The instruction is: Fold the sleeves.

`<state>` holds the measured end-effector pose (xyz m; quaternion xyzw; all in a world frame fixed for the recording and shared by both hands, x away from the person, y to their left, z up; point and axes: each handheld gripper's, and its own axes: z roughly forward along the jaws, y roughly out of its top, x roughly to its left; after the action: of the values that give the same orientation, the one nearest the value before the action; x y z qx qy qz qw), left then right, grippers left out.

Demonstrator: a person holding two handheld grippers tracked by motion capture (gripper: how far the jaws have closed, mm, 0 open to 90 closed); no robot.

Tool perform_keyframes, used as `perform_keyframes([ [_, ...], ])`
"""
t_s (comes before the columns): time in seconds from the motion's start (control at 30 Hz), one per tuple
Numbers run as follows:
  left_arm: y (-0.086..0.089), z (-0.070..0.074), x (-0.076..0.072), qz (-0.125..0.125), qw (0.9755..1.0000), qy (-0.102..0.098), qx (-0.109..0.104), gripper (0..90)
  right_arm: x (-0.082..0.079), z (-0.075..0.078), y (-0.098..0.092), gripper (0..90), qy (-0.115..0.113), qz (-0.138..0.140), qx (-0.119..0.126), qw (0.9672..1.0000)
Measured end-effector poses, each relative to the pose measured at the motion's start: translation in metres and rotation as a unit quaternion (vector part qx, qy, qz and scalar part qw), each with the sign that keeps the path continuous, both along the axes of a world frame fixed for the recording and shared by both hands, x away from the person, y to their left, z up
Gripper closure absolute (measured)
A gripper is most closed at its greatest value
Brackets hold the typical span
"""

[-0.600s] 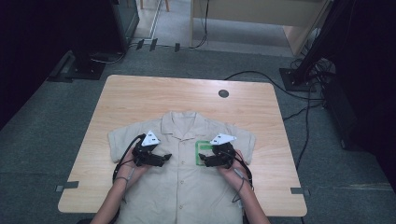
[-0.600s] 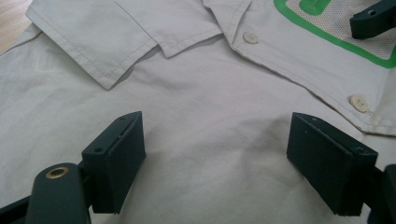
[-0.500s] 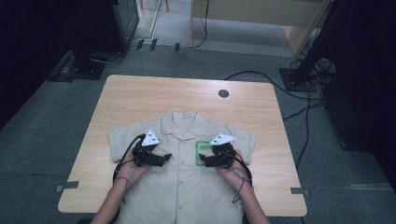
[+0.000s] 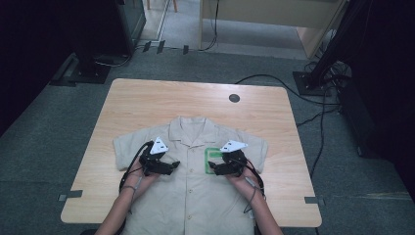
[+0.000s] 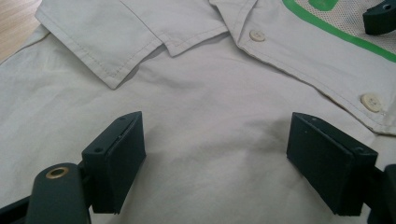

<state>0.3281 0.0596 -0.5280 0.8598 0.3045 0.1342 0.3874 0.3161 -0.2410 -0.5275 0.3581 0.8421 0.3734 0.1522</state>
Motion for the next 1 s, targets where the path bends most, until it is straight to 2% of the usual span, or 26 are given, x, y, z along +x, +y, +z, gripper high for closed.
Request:
perform_keyframes([
  [1.0, 0.0000, 0.0000, 0.0001, 0.002, 1.0000, 0.000, 0.000, 19.5, -0.0006, 0.0000, 0.0009, 19.3, 0.000, -0.006, 0.000, 1.0000],
])
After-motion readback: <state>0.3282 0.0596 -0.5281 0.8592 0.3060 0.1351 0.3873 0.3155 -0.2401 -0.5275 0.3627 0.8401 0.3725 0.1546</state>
